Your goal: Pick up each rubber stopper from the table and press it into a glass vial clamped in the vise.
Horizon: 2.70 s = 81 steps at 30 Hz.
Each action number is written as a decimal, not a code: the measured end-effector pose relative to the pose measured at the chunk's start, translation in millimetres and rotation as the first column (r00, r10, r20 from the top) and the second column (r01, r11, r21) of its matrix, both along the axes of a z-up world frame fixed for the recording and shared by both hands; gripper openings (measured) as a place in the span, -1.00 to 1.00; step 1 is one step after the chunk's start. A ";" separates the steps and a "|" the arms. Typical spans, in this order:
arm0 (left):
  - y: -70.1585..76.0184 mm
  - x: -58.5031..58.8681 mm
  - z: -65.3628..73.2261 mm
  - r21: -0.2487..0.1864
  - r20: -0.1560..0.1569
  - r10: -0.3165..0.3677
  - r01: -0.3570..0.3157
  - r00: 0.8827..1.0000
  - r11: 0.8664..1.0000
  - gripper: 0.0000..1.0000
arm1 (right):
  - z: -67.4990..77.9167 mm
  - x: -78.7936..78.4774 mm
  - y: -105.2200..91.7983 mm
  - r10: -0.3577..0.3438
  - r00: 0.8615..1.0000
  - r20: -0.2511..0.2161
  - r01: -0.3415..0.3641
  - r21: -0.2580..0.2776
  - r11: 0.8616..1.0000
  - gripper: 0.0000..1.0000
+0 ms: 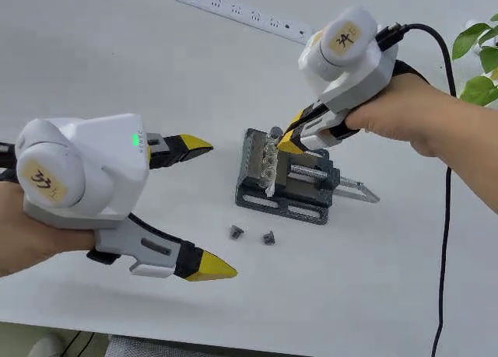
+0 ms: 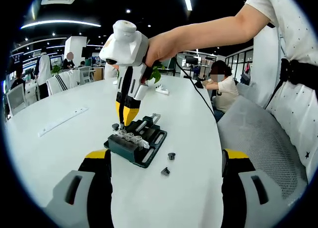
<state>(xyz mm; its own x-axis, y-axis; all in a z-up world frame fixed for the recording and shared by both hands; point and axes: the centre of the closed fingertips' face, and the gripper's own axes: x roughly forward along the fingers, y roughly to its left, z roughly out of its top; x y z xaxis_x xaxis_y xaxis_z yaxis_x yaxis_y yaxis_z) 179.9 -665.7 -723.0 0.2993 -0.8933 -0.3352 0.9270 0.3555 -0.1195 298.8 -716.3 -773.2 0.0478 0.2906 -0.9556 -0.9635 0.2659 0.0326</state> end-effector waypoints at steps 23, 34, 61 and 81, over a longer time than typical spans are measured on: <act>-3.5 -3.0 -3.2 -0.023 -0.022 -0.012 0.012 1.000 1.000 0.80 | -8.5 4.7 1.2 -0.043 0.999 -0.019 0.042 -0.039 0.998 -0.88; -2.3 -2.9 -4.7 -0.024 -0.029 -0.009 0.009 1.000 1.000 0.78 | -10.3 4.9 1.0 -0.058 0.998 -0.013 0.058 -0.060 0.997 -0.89; -2.1 -4.8 -7.1 -0.039 -0.041 -0.007 0.006 0.999 0.999 0.75 | -7.5 2.1 2.8 -0.003 1.000 0.018 0.006 -0.135 0.991 -0.90; -5.6 -6.4 -8.0 -0.046 -0.050 -0.012 0.010 0.999 0.999 0.74 | -7.3 1.5 0.6 0.014 1.000 0.018 -0.011 -0.159 0.987 -0.91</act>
<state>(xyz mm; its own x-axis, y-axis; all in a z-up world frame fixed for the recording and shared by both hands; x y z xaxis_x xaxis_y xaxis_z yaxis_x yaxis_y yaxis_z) 173.6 -671.2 -731.0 0.2730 -0.9112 -0.3086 0.9233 0.3383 -0.1819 300.3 -715.7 -780.5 0.0636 0.1361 -0.9887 -0.9667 0.2546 -0.0272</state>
